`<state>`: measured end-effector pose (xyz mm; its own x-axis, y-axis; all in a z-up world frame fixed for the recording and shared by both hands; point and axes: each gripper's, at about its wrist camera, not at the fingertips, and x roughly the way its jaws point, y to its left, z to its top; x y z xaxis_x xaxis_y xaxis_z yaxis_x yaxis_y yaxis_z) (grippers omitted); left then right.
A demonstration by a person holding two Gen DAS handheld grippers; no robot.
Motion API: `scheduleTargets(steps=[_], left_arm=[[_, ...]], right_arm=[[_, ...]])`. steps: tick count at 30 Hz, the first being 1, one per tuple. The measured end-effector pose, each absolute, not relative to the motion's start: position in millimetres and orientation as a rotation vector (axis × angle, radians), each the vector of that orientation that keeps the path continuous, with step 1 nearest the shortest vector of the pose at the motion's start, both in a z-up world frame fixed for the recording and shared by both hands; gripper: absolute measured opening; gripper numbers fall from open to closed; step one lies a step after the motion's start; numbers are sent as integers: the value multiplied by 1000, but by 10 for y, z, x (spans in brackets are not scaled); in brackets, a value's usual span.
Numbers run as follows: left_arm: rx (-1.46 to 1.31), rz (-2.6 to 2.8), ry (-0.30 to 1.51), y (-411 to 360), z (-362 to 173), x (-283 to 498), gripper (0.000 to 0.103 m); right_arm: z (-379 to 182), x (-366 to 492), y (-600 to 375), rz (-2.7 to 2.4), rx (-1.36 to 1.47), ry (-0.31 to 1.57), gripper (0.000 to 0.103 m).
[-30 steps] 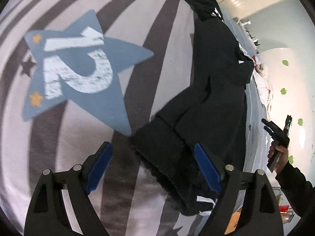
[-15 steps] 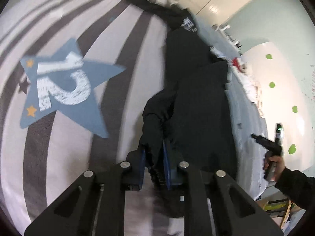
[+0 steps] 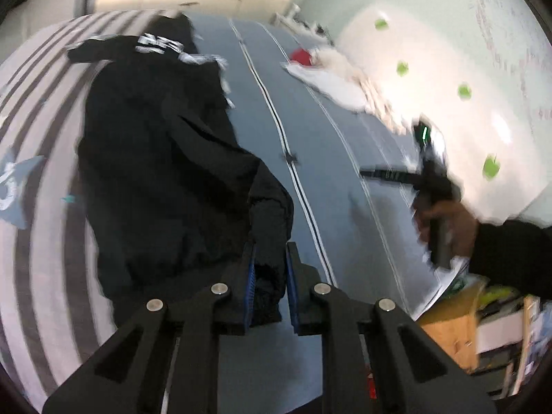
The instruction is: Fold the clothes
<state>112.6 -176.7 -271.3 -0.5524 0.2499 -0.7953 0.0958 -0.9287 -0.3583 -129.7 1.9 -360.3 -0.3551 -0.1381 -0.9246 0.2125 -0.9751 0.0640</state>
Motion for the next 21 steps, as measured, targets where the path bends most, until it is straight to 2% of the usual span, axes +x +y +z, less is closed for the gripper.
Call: scheduleTargets(steps=[4, 8, 10, 16, 18, 21], left_arm=[[-1547, 2585, -461, -1383, -3187, 862, 13], [-1654, 2535, -316, -1109, -3481, 791, 13], [-1685, 2512, -301, -1078, -3561, 748, 14], [-1660, 2453, -378, -1246, -3248, 977, 24], [-1640, 2455, -381, -1354, -3118, 1072, 31], [-1660, 2558, -369, -1656, -3033, 1216, 35]], right_arm=[[-3645, -1267, 175, -2421, 1655, 87, 59], [-3690, -1212, 274, -2408, 1683, 39, 59], [-3708, -1182, 274, -2382, 1687, 13, 59], [-3622, -1057, -164, -2216, 1602, -24, 59], [-3561, -1037, -413, -2147, 1562, -46, 59], [-3444, -1006, -879, -2079, 1491, -26, 59]])
